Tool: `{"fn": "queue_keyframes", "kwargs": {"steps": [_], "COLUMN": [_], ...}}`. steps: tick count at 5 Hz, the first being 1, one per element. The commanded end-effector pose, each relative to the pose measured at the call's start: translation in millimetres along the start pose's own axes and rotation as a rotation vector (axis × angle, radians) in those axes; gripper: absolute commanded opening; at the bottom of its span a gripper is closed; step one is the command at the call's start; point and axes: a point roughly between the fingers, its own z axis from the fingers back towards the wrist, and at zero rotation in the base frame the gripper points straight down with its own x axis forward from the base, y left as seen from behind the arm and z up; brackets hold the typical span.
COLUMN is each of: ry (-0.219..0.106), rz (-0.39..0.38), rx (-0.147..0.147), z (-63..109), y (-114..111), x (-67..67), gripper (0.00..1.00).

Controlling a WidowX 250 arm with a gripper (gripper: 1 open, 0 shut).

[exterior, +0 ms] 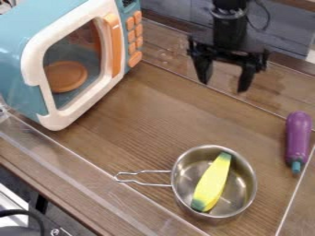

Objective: Put the eggplant in the silver pot

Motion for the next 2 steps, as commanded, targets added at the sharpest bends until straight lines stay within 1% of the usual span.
{"fn": "queue_keyframes", "kwargs": {"steps": [1,2], "ry": [-0.033,-0.026], "rz": [0.042,0.099], "rx": [-0.033,-0.037], "z": [6.7,-16.0], "y": [-38,-60], "x": [5.4,-2.5], "gripper": [1.00,1.00]}}
